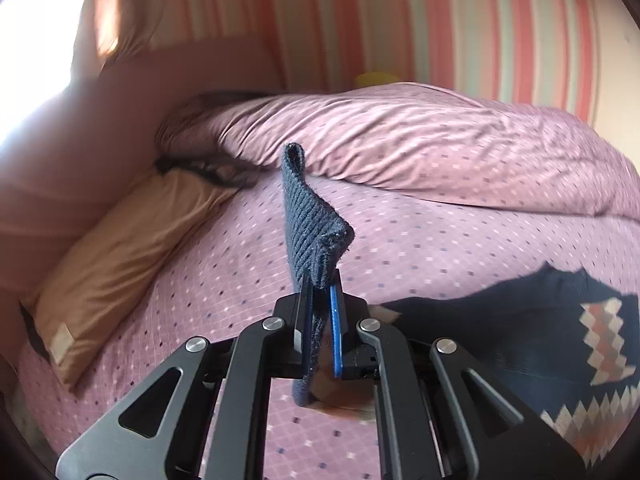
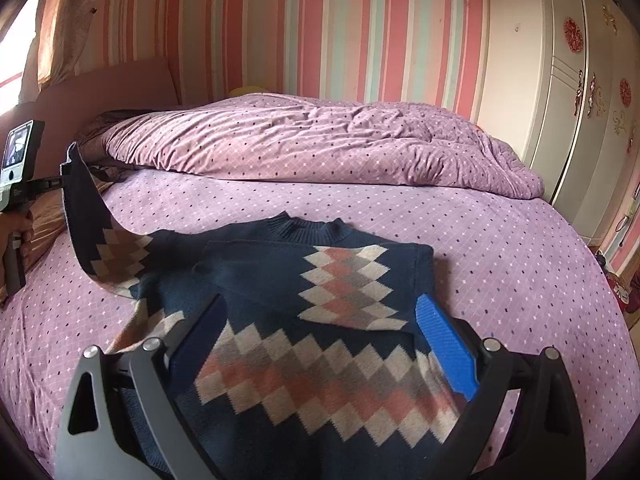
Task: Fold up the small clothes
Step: 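Lift the sleeve and fold it across the sweater body, release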
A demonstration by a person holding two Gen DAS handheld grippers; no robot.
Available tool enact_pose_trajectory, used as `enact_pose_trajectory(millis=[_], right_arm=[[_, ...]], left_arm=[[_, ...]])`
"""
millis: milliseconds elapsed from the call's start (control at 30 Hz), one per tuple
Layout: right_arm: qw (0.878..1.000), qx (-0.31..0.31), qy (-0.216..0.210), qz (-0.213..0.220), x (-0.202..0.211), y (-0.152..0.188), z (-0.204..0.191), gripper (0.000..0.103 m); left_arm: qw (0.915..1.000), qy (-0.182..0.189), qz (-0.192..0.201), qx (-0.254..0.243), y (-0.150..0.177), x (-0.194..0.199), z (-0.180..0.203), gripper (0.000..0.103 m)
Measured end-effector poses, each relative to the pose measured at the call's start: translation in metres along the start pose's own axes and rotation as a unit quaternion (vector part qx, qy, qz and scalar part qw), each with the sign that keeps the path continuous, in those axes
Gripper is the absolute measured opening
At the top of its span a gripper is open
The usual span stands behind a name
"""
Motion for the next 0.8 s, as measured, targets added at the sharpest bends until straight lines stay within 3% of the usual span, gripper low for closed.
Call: enact_pose_trajectory(millis=[200, 467, 800], right_arm=[[1.0, 0.007, 0.0, -0.002, -0.01, -0.008, 0.029, 0.096], [1.0, -0.028, 0.003, -0.01, -0.014, -0.018, 0.082, 0.096], [0.998, -0.058, 0.013, -0.009, -0.025, -0.008, 0.165, 0.096]], left_arm=[[0.9991, 0.025, 0.011, -0.033, -0.011, 0.035, 0.092, 0.005], [0.9943, 0.07, 0.025, -0.077, -0.016, 0.073, 0.211, 0.006], [0.9842, 0.104, 0.014, -0.142, 0.015, 0.086, 0.359, 0.006]])
Point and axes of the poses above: each gripper's, at about its wrist camera, not at the fingertips, and x roughly against the way its jaws point, z to its right, y to its underside, the point moved 7 cm from there along -x, roughly the way its jaws point, and after that the axes turned 3 degrees about z, right-handed, at the moved point
